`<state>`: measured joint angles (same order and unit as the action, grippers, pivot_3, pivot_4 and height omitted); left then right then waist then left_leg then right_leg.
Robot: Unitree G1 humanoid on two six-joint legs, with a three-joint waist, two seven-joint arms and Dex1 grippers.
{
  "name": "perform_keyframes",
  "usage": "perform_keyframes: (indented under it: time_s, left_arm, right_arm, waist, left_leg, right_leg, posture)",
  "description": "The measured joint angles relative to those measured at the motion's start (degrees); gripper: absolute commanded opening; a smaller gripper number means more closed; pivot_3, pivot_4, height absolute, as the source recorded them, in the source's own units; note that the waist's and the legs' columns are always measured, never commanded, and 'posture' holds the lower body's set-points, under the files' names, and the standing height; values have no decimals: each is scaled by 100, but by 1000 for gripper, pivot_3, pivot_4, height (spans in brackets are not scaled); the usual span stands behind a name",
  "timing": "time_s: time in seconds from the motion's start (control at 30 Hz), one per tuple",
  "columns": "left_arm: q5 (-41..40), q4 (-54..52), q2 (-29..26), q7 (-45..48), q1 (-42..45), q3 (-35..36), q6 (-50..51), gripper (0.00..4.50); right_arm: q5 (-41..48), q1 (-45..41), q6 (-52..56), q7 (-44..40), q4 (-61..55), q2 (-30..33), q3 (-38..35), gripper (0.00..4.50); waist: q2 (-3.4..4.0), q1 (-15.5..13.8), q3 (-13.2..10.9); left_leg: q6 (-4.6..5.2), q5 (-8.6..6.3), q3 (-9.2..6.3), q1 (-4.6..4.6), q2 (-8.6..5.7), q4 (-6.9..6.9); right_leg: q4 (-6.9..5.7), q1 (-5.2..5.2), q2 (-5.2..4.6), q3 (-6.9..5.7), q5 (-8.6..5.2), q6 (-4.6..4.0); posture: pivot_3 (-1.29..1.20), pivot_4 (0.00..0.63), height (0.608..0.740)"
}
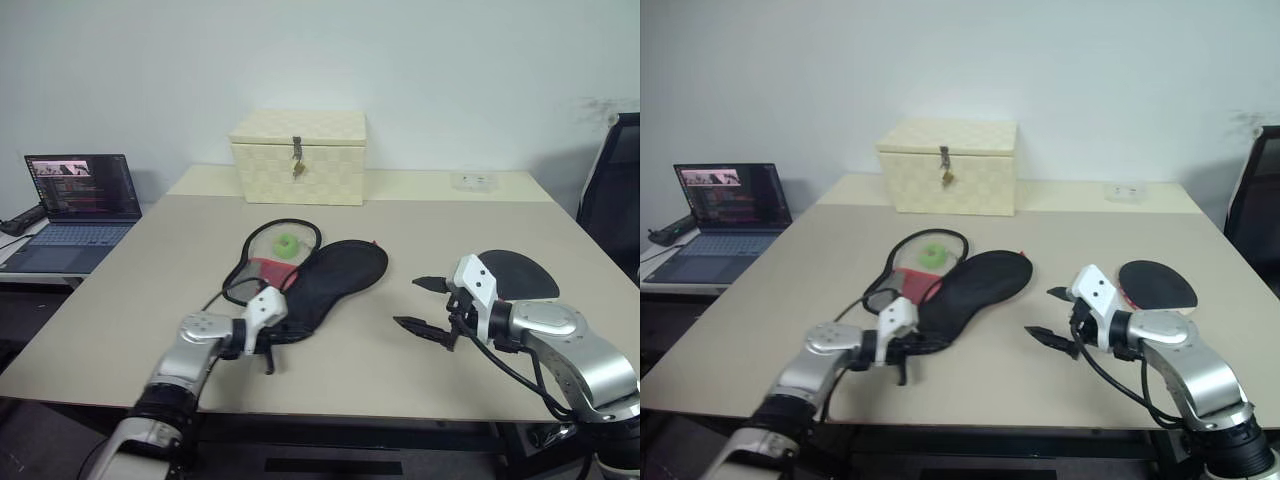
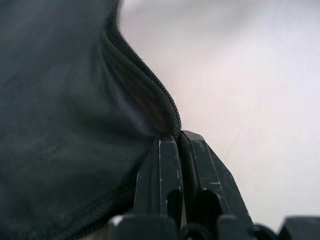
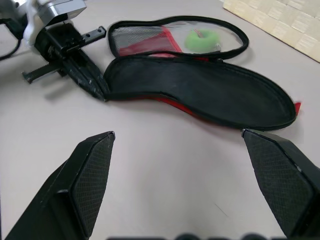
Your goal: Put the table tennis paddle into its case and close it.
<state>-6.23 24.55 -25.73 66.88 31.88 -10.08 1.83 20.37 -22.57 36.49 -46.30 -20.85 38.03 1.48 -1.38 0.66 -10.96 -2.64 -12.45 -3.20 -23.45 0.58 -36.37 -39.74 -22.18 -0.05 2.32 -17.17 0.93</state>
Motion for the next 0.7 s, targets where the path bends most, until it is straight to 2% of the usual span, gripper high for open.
perform_keyframes:
  time_s: [0.17, 0.37, 0.47, 0.7]
  left_arm:
    - [141, -33, 674, -174, 264, -431, 208, 39]
    - [316, 490, 1069, -534, 654, -530, 173, 39]
    - [316, 520, 1072, -630, 656, -528, 199, 786]
    - [55, -96, 979, -883, 295, -247, 433, 3204]
  right_arm:
    - [3, 202, -7, -1, -5, 110, -45, 4500]
    - [71, 340, 1, 12, -83, 178, -79, 4500]
    - [114, 362, 7, 19, -129, 205, -89, 4500]
    - [176, 346, 231, 174, -115, 122, -90, 4500]
  waist:
    - [-1, -2, 0]
    - [-1, 48, 0]
    - [-1, 98, 0]
    - [-1, 119, 0]
  left_leg:
    - [0, 0, 2, 1, 1, -4]
    - [0, 0, 5, 1, -1, -5]
    - [0, 0, 4, 1, 1, -4]
    - [0, 0, 5, 3, 9, -4]
  right_leg:
    - [-8, -2, 11, 0, 0, 0]
    - [-7, -3, 14, 3, 0, 1]
    - [-8, -3, 14, 3, 0, 1]
    - [-10, -4, 14, 5, -1, 0]
  posture:
    - [0, 150, 740]
    - [0, 150, 740]
    - [0, 150, 740]
    - [0, 150, 740]
